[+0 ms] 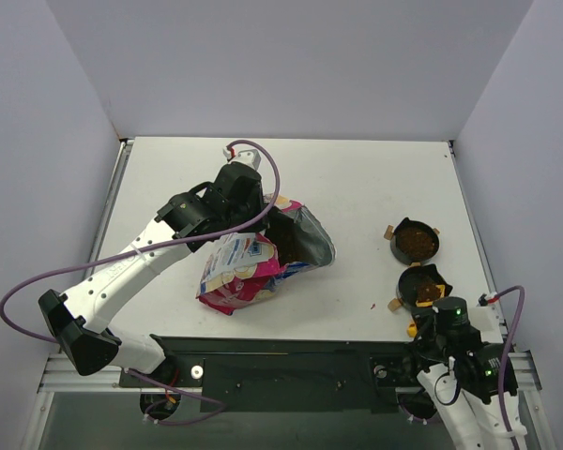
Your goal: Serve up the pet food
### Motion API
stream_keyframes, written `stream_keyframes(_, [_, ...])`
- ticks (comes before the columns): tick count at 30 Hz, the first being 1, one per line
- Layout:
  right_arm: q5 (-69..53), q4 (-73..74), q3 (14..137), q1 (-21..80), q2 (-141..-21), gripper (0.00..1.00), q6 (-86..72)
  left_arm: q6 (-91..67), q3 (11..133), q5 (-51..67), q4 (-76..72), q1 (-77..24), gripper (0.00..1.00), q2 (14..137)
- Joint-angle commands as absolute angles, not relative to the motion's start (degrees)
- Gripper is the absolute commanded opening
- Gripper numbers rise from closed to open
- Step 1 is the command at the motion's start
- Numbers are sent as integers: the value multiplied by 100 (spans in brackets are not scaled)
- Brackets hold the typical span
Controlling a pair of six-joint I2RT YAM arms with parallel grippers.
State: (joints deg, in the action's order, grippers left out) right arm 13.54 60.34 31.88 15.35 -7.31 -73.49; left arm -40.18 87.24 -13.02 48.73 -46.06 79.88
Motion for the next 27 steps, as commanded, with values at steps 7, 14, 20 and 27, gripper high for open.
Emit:
stream_keyframes(7, [1433,6162,3700,1556,-1951,0,-7111,-4148,8719,-1178,4017,-4614,0,7831])
stream_keyframes(14, [1371,5845,3797,1503,-2679,0,-6882,-4061,8771,-1195,4017,-4614,0,7849])
stream_keyframes(20, [1354,6142,4183,1459,-3417,0,-6654,-3982,8868,-1230,4087,-4579,0,7866])
stream_keyframes(27, [1222,6609,4623,1450,-4122,0,-6320,-3911,8912,-1230,4096,-4553,0,7858])
